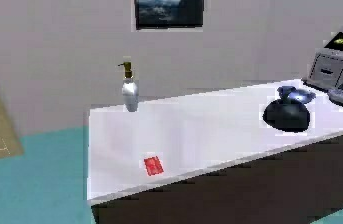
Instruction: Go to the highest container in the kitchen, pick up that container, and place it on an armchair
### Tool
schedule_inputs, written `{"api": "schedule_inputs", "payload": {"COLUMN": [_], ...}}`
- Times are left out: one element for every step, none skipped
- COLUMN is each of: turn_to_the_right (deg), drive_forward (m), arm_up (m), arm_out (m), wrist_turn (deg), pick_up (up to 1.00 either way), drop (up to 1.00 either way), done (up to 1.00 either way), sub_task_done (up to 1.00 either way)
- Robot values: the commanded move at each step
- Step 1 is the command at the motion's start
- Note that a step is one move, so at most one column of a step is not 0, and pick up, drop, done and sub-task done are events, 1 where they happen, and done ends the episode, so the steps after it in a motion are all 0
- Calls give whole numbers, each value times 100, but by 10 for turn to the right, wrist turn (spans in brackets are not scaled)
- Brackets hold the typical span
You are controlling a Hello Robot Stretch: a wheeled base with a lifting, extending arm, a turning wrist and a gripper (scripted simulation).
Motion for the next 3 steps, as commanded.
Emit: {"api": "schedule_inputs", "payload": {"turn_to_the_right": [450, 450, 30], "drive_forward": [0, 0, 0], "arm_up": [0, 0, 0], "arm_out": [0, 0, 0], "wrist_turn": [0, 0, 0], "pick_up": [0, 0, 0], "drop": [0, 0, 0], "done": [0, 0, 0], "sub_task_done": [0, 0, 0]}}
